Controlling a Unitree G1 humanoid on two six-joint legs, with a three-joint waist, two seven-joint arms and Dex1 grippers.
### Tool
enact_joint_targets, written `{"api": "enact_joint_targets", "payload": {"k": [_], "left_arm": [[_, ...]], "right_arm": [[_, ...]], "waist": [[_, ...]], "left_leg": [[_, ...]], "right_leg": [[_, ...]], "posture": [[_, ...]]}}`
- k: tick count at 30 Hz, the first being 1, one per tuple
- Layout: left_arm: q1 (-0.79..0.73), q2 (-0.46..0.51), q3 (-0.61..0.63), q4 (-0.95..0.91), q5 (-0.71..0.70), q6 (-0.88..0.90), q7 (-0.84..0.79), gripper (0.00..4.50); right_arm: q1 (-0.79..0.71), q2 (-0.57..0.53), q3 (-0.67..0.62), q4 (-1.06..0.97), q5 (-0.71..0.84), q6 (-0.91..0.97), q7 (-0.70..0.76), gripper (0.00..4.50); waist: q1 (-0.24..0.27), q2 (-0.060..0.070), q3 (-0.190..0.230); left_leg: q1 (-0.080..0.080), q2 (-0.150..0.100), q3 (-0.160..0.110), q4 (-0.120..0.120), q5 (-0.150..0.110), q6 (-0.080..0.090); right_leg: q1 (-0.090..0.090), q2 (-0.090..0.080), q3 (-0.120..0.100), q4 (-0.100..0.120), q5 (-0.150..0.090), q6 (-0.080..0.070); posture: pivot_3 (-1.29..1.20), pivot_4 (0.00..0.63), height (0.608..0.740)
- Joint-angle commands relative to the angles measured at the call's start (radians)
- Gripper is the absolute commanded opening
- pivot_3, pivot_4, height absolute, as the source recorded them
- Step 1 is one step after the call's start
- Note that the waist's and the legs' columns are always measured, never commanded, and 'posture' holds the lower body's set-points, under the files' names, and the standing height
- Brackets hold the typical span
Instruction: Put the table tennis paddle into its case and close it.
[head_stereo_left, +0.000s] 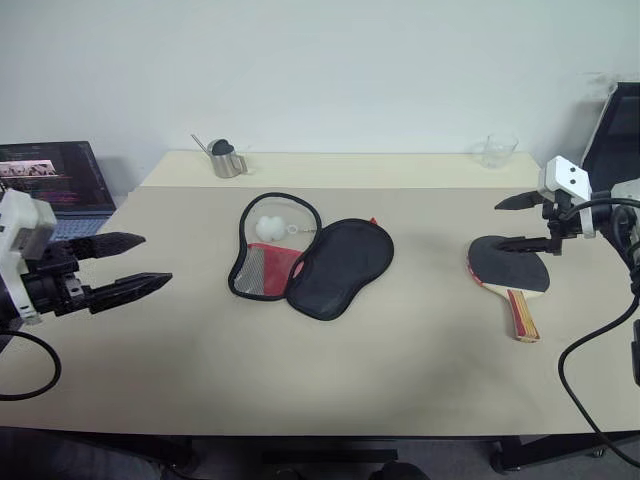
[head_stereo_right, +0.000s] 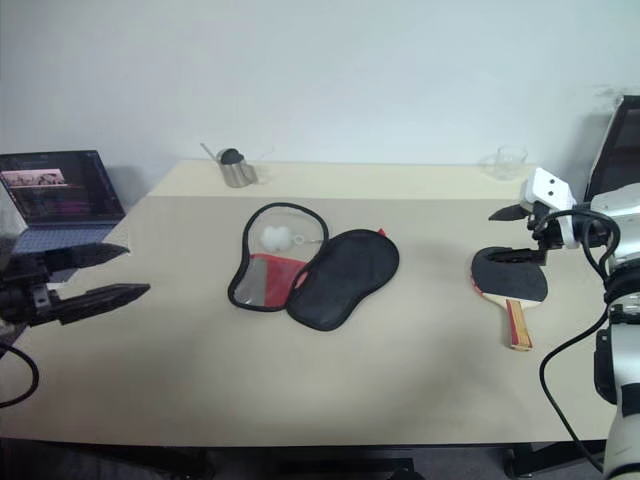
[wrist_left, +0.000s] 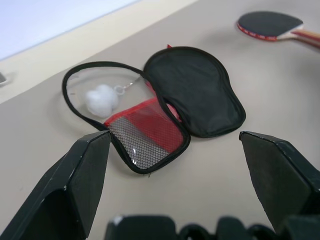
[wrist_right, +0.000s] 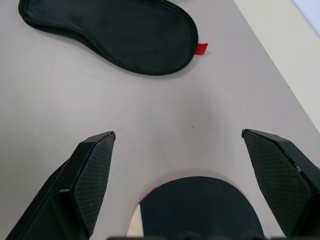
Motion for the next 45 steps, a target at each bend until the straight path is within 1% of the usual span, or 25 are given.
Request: {"api": "enact_joint_targets", "payload": {"k": [1,8,13,16,18,20,23,26,28,30,34,39,45], "left_arm": [[0.006,0.028,0.072,-0.032,-0.013,0.005,-0.006,4.5],[-0.017,0.013,0.044,-0.051,-0.024,0.004,0.029,4.5],[-0.097,-0.002,-0.023,-0.016,-0.025,-0.018,0.053,4.5],[-0.149,-0.032,-0.094,-0.015,-0.012,-0.03,0.087,4.5],[-0.166,-0.066,-0.146,-0.006,0.014,-0.056,0.107,4.5],[-0.18,-0.09,-0.197,0.012,0.076,-0.091,0.165,4.5],[-0.213,-0.106,-0.264,-0.029,0.108,-0.105,0.209,4.5],[-0.221,-0.141,-0.293,-0.066,0.098,-0.09,0.241,4.5],[-0.216,-0.152,-0.308,-0.052,0.127,-0.101,0.262,4.5],[-0.22,-0.168,-0.328,-0.045,0.149,-0.102,0.298,4.5],[-0.267,-0.211,-0.377,0.018,0.207,-0.11,0.379,4.5],[-0.329,-0.291,-0.425,0.126,0.252,-0.136,0.433,4.5],[-0.402,-0.363,-0.43,0.284,0.271,-0.139,0.485,4.5]], "right_arm": [[0.002,0.002,-0.025,-0.049,0.035,0.005,-0.004,4.46],[-0.027,0.013,-0.024,-0.053,0.046,0.006,-0.01,4.46],[-0.014,0.007,-0.027,-0.075,0.057,0.014,-0.009,4.46],[0.01,-0.008,-0.038,-0.104,0.074,0.027,0.005,4.46],[0.029,-0.003,-0.041,-0.13,0.08,0.051,-0.007,4.46],[0.05,0.007,-0.038,-0.17,0.087,0.089,-0.021,4.46],[0.048,0.001,-0.037,-0.183,0.105,0.097,0.009,4.46],[0.056,0.006,-0.026,-0.169,0.087,0.096,-0.019,4.46],[0.078,0.005,-0.018,-0.22,0.1,0.116,0.012,4.46],[0.073,-0.004,-0.023,-0.22,0.102,0.125,0.014,4.46],[0.078,-0.035,-0.021,-0.231,0.087,0.142,0.013,4.46],[0.115,-0.095,-0.023,-0.339,0.098,0.224,0.042,4.46],[0.167,-0.108,-0.039,-0.448,0.14,0.28,0.023,4.46]], "waist": [[0.0,0.0,0.0],[0.001,0.0,0.0],[0.003,0.0,0.0],[0.004,0.0,0.0],[0.005,0.0,0.0],[0.004,0.0,0.0],[0.004,0.0,0.0],[0.006,0.0,0.0],[0.005,0.0,0.0],[0.005,0.0,0.0],[0.01,0.0,0.0],[0.019,0.0,0.0],[0.018,0.0,0.0]], "left_leg": [[0.0,0.0,0.0,0.0,0.0,0.0],[0.0,0.0,0.0,0.0,0.0,0.0],[0.0,0.0,0.0,0.0,0.0,0.0],[0.0,0.0,0.0,0.0,0.0,0.0],[0.0,0.0,0.0,0.0,0.0,0.0],[0.0,0.0,0.001,0.0,0.0,0.0],[0.0,0.0,0.001,0.001,0.0,0.0],[0.0,0.0,0.0,0.001,0.0,0.0],[0.0,0.0,0.001,0.001,0.0,0.0],[0.0,0.0,0.001,0.001,0.0,0.0],[0.0,0.0,0.001,0.002,0.0,0.0],[-0.001,0.0,0.001,0.002,0.0,0.0],[-0.001,0.0,0.001,0.003,0.0,0.0]], "right_leg": [[0.0,0.0,0.0,0.0,0.0,0.0],[0.0,0.0,0.0,0.0,0.0,0.0],[0.0,0.0,0.0,0.0,0.0,0.0],[0.0,0.0,0.0,0.0,0.0,0.0],[0.0,0.0,0.0,0.0,0.0,0.001],[0.001,0.0,0.001,0.0,0.001,0.0],[0.001,0.001,0.001,0.001,0.002,-0.001],[0.001,0.001,0.001,0.0,0.002,0.0],[0.001,0.0,0.002,0.0,0.002,0.0],[0.001,0.001,0.002,0.0,0.002,0.0],[0.001,0.001,0.001,0.001,0.002,0.0],[0.001,0.001,0.002,0.0,0.002,0.001],[0.001,0.002,0.001,0.0,0.003,0.001]], "posture": [[0.0,0.15,0.74],[0.0,0.15,0.74],[0.0,0.15,0.74],[0.0,0.15,0.74],[0.0,0.15,0.74],[0.0,0.15,0.74],[0.0,0.15,0.74],[0.0,0.15,0.74],[0.0,0.15,0.74],[0.0,0.15,0.74],[0.0,0.15,0.74],[0.0,0.15,0.74],[0.0,0.15,0.74]]}}
